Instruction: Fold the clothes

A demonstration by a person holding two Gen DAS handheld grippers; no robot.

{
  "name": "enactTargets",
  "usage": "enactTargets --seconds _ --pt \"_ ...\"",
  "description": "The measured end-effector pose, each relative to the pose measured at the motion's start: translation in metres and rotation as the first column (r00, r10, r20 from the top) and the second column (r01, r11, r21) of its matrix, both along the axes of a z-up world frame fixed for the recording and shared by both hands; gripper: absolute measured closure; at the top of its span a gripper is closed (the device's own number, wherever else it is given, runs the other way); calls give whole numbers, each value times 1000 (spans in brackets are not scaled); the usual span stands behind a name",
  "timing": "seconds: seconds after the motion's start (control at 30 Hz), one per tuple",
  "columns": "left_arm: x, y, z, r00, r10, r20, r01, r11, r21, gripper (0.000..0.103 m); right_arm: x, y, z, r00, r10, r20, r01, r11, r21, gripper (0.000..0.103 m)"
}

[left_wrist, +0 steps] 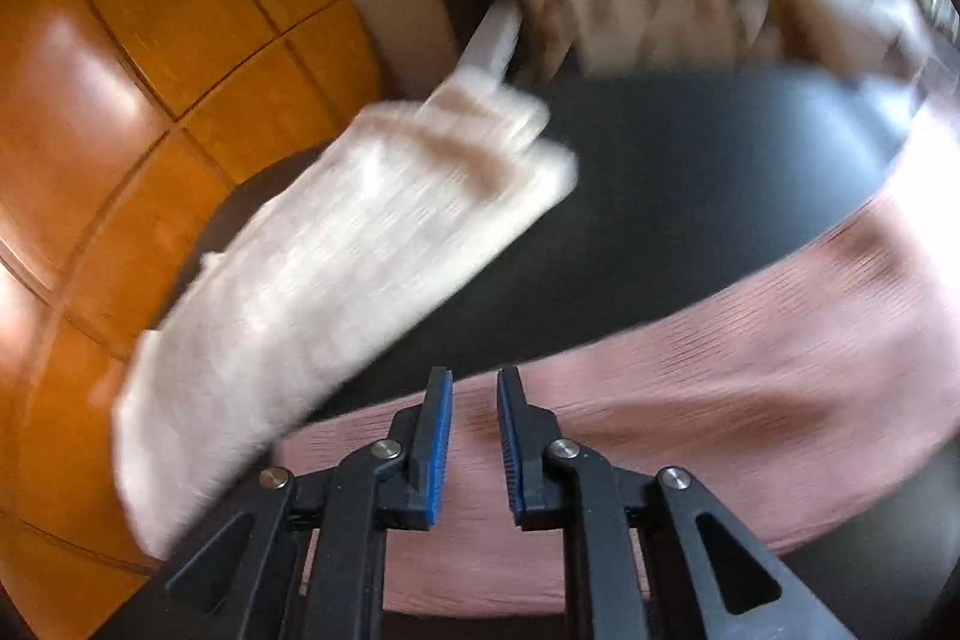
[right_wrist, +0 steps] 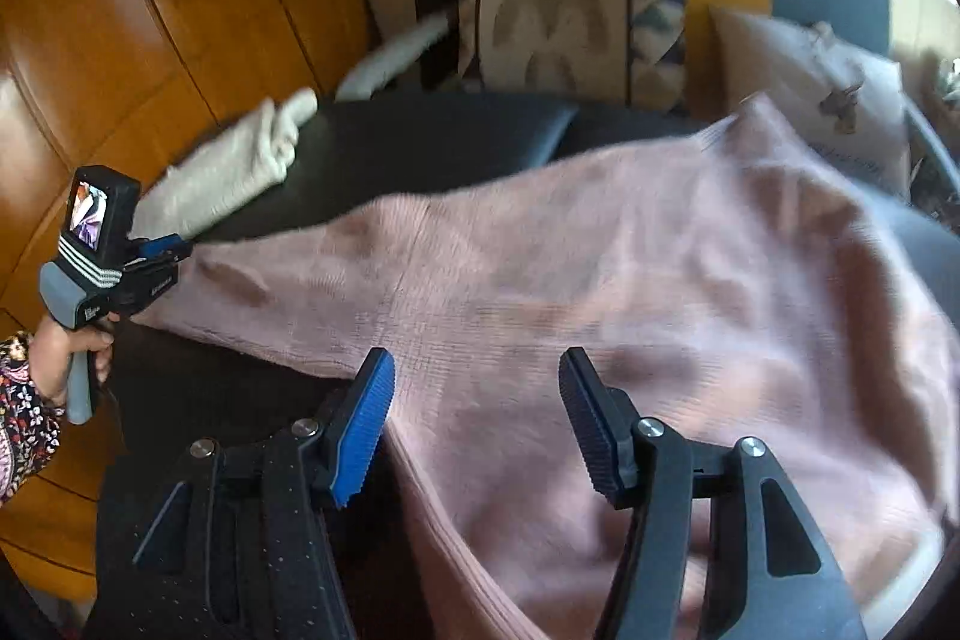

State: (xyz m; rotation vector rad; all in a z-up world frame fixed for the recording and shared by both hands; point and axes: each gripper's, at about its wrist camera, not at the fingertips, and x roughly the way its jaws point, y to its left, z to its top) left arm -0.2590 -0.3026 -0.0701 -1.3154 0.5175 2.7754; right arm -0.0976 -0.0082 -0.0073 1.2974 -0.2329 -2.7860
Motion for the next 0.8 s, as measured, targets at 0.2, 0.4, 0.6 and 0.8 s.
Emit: enactTargets --seconds 0.2,0.4,0.6,0.8 --pt "76 116 26 945 -324 31 313 931 187 88 68 78 5 990 -119 80 117 993 31 42" --pt "162 217 41 794 -608 8 569 747 344 88 131 131 -3 962 -214 171 207 977 57 42" --pt "209 261 37 634 -772 35 712 601 363 87 142 143 -31 941 -242 236 253 967 -16 42" --pt "223 263 49 566 -824 14 728 508 460 83 138 142 -59 928 -252 274 290 951 -107 42"
